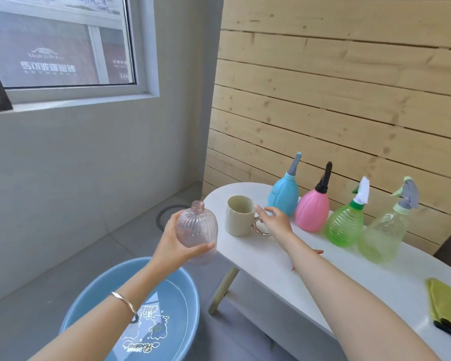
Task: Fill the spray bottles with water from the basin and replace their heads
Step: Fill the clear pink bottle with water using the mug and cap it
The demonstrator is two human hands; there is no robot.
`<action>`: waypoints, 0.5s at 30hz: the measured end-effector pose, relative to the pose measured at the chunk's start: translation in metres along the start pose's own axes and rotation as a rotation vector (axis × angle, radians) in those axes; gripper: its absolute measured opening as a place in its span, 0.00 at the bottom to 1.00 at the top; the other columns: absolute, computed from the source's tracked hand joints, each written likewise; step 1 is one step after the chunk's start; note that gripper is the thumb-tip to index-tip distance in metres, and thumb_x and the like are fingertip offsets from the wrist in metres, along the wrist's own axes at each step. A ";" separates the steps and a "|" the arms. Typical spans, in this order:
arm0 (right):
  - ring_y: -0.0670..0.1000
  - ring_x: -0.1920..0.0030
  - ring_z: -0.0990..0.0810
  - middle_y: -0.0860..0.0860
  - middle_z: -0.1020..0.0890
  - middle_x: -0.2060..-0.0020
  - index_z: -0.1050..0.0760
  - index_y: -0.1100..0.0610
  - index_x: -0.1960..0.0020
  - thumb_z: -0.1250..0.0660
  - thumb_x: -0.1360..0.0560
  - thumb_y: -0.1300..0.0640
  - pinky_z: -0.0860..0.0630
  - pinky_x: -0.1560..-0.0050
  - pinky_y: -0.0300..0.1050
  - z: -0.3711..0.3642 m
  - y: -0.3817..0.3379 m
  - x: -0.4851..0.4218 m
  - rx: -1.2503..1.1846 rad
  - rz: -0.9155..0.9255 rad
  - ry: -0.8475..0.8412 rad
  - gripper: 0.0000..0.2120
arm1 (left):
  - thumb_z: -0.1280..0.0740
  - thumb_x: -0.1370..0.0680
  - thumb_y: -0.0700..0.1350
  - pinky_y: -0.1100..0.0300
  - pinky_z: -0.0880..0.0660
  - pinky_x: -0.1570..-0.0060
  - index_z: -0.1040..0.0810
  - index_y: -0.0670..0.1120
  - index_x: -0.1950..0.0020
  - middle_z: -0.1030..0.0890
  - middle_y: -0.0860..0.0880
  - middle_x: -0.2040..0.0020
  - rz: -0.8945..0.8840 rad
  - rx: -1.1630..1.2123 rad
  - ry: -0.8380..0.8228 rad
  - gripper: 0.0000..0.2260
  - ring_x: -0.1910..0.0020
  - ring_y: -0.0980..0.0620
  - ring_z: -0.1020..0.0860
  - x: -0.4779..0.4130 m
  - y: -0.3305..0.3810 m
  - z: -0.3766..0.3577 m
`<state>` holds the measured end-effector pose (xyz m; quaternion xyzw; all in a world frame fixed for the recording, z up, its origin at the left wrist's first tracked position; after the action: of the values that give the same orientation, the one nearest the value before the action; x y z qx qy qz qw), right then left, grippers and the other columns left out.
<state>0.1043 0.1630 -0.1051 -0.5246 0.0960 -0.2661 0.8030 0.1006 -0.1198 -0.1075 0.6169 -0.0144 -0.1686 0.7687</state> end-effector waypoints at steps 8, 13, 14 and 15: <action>0.48 0.74 0.37 0.50 0.31 0.72 0.23 0.58 0.43 0.30 0.27 0.47 0.39 0.76 0.35 -0.008 -0.001 0.000 -0.157 -0.137 -0.059 0.18 | 0.21 0.47 0.61 0.62 0.29 0.41 0.33 0.60 0.36 0.24 0.56 0.40 0.022 0.032 0.020 0.42 0.40 0.57 0.25 -0.004 -0.020 0.024; 0.47 0.71 0.38 0.47 0.31 0.71 0.21 0.55 0.50 0.28 0.28 0.53 0.42 0.69 0.39 -0.024 -0.018 0.014 -0.295 -0.092 -0.077 0.09 | 0.20 0.47 0.60 0.69 0.30 0.47 0.34 0.63 0.41 0.24 0.60 0.43 0.032 0.027 0.021 0.39 0.43 0.65 0.25 -0.007 -0.032 0.030; 0.46 0.71 0.36 0.46 0.29 0.71 0.21 0.54 0.49 0.28 0.28 0.53 0.40 0.69 0.38 -0.030 -0.029 0.018 -0.304 -0.061 -0.089 0.09 | 0.20 0.48 0.60 0.69 0.30 0.48 0.34 0.64 0.41 0.24 0.60 0.43 0.036 0.027 0.028 0.39 0.44 0.65 0.25 -0.008 -0.035 0.033; 0.46 0.69 0.33 0.45 0.27 0.69 0.21 0.52 0.49 0.28 0.28 0.52 0.37 0.67 0.38 -0.041 -0.041 0.022 -0.293 -0.028 -0.109 0.10 | 0.20 0.48 0.60 0.69 0.30 0.48 0.34 0.64 0.41 0.24 0.60 0.43 0.044 0.031 0.045 0.39 0.44 0.65 0.25 -0.008 -0.041 0.040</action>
<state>0.0916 0.1069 -0.0835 -0.6509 0.0826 -0.2317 0.7182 0.0737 -0.1628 -0.1355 0.6318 -0.0133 -0.1374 0.7628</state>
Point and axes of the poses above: each hand's wrist, its own x-axis away from the middle knuckle, its own z-axis out of the back of the hand, y = z × x, the point moved 5 cm from there along -x, towards the middle knuckle
